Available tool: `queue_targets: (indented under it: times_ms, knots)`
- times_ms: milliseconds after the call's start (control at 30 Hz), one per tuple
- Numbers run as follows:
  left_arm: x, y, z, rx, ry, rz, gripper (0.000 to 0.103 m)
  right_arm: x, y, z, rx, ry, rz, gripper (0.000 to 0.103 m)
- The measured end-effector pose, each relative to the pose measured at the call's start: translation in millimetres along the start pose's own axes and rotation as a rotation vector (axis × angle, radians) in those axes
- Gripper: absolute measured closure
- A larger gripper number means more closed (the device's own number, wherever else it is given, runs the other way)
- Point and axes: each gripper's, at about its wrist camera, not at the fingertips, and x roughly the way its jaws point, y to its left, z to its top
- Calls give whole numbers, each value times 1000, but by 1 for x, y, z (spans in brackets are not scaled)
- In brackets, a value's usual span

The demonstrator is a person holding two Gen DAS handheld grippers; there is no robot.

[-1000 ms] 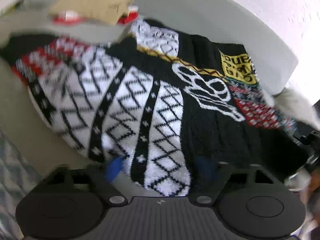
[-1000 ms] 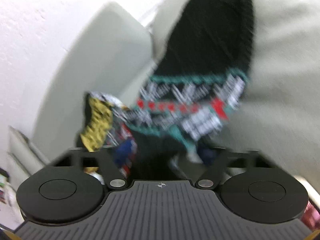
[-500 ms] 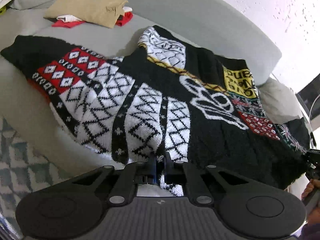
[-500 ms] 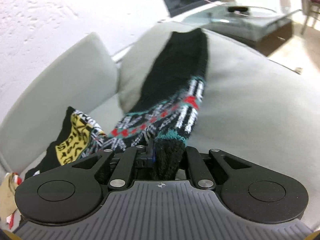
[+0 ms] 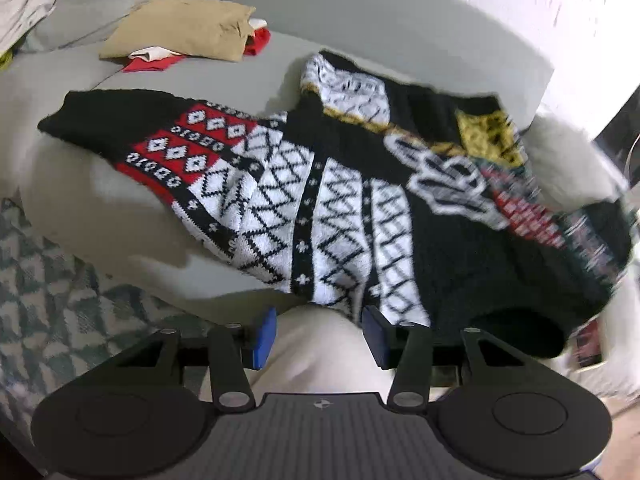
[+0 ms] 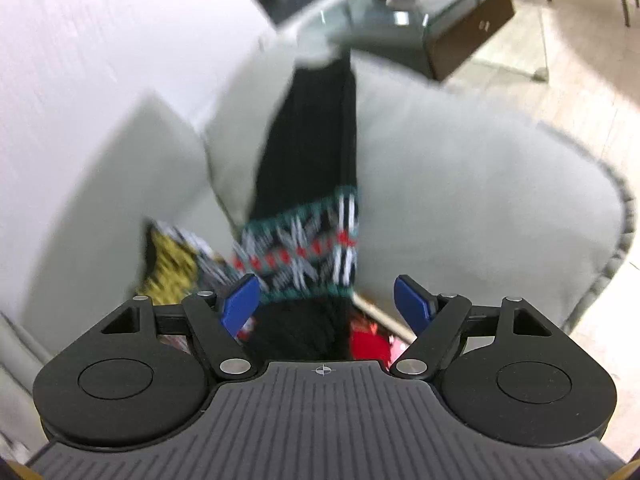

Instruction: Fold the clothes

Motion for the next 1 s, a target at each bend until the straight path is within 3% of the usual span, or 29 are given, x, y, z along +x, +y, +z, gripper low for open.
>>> queue_targets:
  times_ms: [67, 100, 167, 233, 433, 500, 533, 567, 600, 667, 733, 767, 833, 900, 1000]
  knots:
    - [-14, -5, 3, -13, -30, -15, 55, -26, -6, 5, 7, -78, 57, 44]
    - [-19, -10, 5, -10, -46, -18, 50, -37, -6, 7, -25, -116, 96, 58]
    - [-19, -24, 11, 24, -75, -18, 42, -44, 5, 9, -130, -147, 119, 60]
    - [-11, -42, 17, 77, -91, -23, 41, -23, 26, 7, -254, -53, 149, 60]
    - [56, -113, 10, 269, 0, -79, 43, 93, 70, -45, -330, 418, 320, 60]
    - [77, -128, 0, 344, 60, -78, 46, 121, 72, -70, -365, 509, 293, 61]
    - [89, -132, -8, 390, 124, -46, 54, 130, 70, -79, -387, 544, 267, 65]
    - [99, -134, -18, 437, 185, 5, 55, 137, 67, -85, -416, 576, 251, 71]
    - [105, -135, -26, 478, 225, 47, 57, 137, 62, -86, -437, 573, 252, 83]
    - [94, -138, -32, 513, 197, 71, 55, 123, 50, -66, -404, 543, 246, 88]
    - [76, -138, -24, 452, 180, 20, 47, 103, 36, -39, -335, 482, 244, 74]
    - [64, -139, -18, 422, 157, -13, 44, 87, 26, -22, -301, 386, 259, 68]
    - [43, -145, -5, 386, 105, -55, 38, 52, 3, 13, -217, 173, 274, 37]
    - [26, -152, 6, 357, 69, -85, 34, 29, -16, 47, -136, 24, 267, 28]
    - [11, -165, 20, 312, 48, -139, 34, 30, -32, 86, -98, -11, 233, 22]
